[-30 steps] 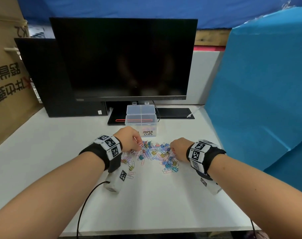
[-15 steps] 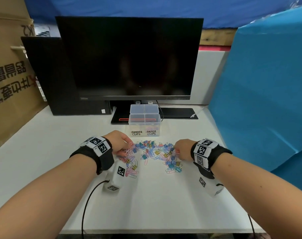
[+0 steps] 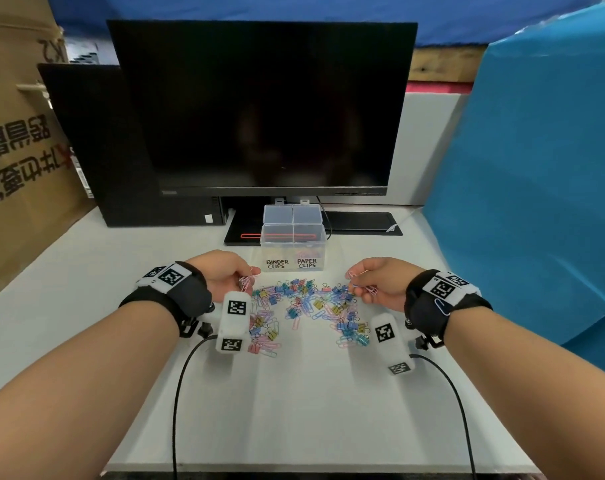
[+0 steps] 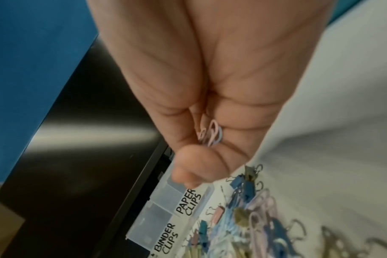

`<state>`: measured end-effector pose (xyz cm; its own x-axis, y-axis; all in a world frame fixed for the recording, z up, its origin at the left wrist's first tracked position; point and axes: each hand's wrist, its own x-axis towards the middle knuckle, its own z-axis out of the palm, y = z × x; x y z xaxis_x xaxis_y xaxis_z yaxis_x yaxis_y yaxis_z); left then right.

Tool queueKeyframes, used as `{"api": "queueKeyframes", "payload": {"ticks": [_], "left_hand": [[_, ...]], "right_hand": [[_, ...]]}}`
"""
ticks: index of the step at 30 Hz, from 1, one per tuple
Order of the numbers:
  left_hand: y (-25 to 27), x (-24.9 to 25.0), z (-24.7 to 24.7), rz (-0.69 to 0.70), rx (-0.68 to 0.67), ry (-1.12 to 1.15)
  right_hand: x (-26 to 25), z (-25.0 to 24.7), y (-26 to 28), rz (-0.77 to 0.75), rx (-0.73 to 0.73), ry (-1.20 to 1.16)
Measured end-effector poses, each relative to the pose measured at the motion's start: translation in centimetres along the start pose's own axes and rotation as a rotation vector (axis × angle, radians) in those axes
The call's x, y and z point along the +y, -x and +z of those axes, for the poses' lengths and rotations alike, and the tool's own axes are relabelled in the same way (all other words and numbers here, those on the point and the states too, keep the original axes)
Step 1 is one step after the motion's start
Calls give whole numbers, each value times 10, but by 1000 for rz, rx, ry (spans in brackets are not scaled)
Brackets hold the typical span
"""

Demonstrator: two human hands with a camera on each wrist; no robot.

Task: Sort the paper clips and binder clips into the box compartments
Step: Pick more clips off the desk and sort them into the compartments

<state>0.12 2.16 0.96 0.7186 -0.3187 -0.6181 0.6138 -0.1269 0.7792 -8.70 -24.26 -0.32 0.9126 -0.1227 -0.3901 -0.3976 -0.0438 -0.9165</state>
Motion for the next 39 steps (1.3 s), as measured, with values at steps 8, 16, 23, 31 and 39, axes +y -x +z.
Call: {"api": "queueKeyframes", "payload": {"ticks": [8,16,23,31,39], "left_hand": [[-2,3,-7,-17,34,79],[-3,1,-10,138,227,-639],[6,-9,10,321,174,-1368],[-5,-22,26,339,209,-1587],[-17,-24,25,311,224,-1511]], "right_hand": [[-11,19,-11,99,-116,-273],[-34,82,-33,-201,-84,1030],[-42,128,-50,-348,-198,1571],[-36,136,-55,-368,-206,1635],[-28,130,-48,-339,-194,1643]]}}
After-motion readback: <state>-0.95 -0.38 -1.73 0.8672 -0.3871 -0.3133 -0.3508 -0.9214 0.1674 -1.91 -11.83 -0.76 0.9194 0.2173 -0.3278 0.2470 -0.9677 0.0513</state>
